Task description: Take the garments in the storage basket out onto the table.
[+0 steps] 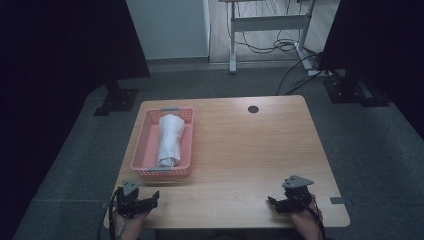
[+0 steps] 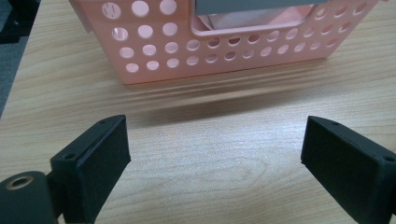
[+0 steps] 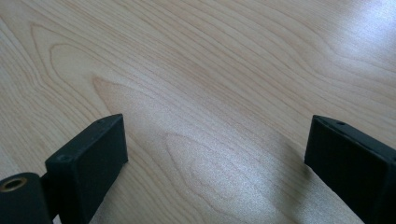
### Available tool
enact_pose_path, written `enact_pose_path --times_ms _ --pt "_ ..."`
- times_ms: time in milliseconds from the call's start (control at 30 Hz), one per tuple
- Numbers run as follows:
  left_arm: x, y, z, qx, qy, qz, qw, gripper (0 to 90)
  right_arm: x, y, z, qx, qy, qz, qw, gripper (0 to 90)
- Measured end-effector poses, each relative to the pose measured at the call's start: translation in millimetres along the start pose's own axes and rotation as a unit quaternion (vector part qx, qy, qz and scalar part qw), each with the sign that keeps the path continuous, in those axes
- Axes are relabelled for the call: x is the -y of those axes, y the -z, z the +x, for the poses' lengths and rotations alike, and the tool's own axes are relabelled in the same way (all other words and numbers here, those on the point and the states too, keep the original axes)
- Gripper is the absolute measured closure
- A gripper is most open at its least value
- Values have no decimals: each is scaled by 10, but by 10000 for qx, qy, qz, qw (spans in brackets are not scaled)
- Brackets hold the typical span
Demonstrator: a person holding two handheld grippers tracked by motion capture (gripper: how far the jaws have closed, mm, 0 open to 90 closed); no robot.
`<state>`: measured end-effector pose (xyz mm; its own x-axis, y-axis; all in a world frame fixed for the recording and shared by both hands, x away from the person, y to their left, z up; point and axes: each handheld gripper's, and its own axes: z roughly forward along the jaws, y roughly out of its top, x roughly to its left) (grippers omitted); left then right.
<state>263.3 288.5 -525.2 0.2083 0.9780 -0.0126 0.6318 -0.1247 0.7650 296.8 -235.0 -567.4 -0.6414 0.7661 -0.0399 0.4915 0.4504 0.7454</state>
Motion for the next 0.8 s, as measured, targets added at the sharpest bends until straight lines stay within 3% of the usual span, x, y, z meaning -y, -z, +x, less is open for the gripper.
enact_pose_path --times_ms 367,567,800 --pt "-156 105 -66 19 -37 5 10000 76 0 0 0 -1 -4 2 10000 51" --pt "-215 139 -71 -13 99 22 9999 76 0 1 3 9 6 -3 10000 52" --pt "-298 165 -94 -23 111 34 9999 76 0 1 4 -3 18 -2 10000 52"
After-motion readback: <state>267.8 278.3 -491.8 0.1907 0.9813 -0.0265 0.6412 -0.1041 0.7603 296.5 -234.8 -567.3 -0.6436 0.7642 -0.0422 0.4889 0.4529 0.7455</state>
